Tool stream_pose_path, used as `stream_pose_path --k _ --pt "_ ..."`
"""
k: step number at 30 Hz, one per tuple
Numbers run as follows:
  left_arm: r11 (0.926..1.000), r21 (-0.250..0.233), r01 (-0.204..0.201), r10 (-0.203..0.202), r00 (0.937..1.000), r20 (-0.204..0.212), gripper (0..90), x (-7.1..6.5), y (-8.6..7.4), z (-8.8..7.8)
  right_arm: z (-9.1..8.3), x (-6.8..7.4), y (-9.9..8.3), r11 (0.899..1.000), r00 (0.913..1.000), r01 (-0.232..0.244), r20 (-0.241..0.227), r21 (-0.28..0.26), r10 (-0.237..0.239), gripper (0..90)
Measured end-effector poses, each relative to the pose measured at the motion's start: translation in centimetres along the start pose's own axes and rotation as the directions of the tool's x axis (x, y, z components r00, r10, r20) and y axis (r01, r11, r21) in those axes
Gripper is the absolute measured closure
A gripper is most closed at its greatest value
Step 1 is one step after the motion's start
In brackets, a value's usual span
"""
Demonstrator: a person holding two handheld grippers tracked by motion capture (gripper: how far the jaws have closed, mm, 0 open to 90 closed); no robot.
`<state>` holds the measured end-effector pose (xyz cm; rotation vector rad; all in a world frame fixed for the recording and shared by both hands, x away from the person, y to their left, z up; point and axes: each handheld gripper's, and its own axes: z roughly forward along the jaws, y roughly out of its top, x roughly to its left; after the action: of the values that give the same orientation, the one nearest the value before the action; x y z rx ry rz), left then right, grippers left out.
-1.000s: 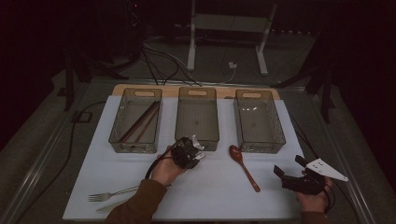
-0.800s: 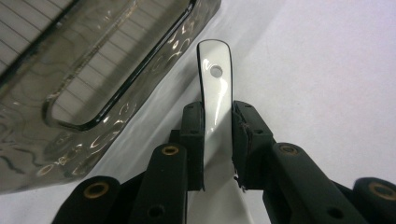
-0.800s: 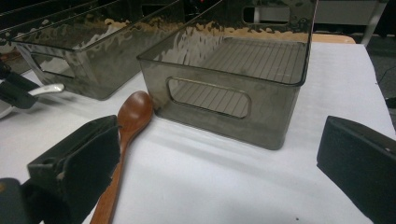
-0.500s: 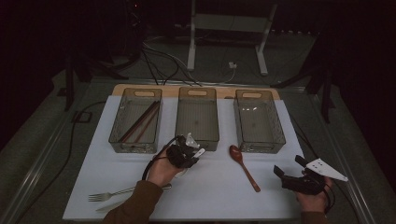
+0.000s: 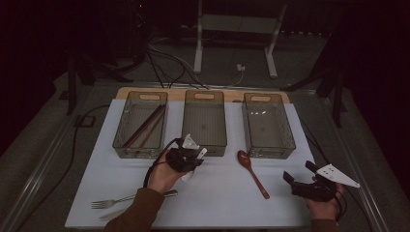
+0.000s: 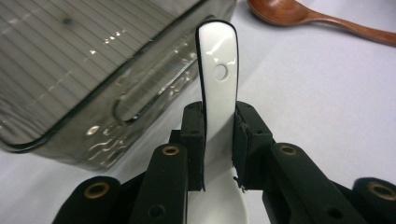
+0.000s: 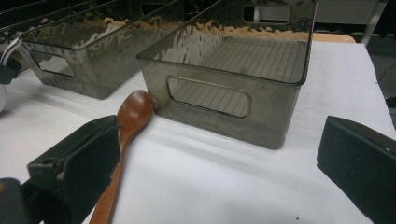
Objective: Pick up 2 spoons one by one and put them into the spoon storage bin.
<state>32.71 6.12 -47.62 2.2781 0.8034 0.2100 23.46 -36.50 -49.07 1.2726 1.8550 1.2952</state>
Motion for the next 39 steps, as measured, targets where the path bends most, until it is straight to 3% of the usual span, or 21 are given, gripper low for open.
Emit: stream_pose_path --k 9,10,11,17,30,39 --pt "0.9983 -0.054 0.023 -0.024 0.9995 -0.019 78.4 0.4 0.2 -0.8 0.0 0.0 0.0 1.0 1.0 0.0 -0.001 0.002 0.0 0.0" --pt "0.9978 -0.059 0.029 -0.031 0.9993 -0.022 85.4 0.5 0.2 -1.0 0.0 0.0 0.0 1.0 1.0 -0.001 -0.001 0.002 0.001 0.0" --pt "0.9975 -0.065 0.029 -0.031 0.999 -0.031 86.7 0.5 0.2 -1.1 0.0 0.0 0.0 1.0 1.0 -0.001 -0.001 0.002 0.001 0.0" --pt "0.9988 -0.044 0.021 -0.022 0.9993 -0.029 87.2 0.6 0.1 -0.8 0.1 0.0 0.0 1.0 1.0 -0.001 -0.002 0.003 0.001 0.0" --pt "0.9944 -0.093 0.051 -0.054 0.9982 -0.027 87.4 1.0 0.6 -1.8 0.0 0.0 0.0 1.0 1.0 -0.002 -0.001 0.004 0.002 0.0" --pt "0.993 -0.108 0.047 -0.051 0.998 -0.037 87.4 1.2 1.6 -2.7 0.0 0.0 0.0 1.0 1.0 -0.003 -0.001 0.005 0.003 0.0"
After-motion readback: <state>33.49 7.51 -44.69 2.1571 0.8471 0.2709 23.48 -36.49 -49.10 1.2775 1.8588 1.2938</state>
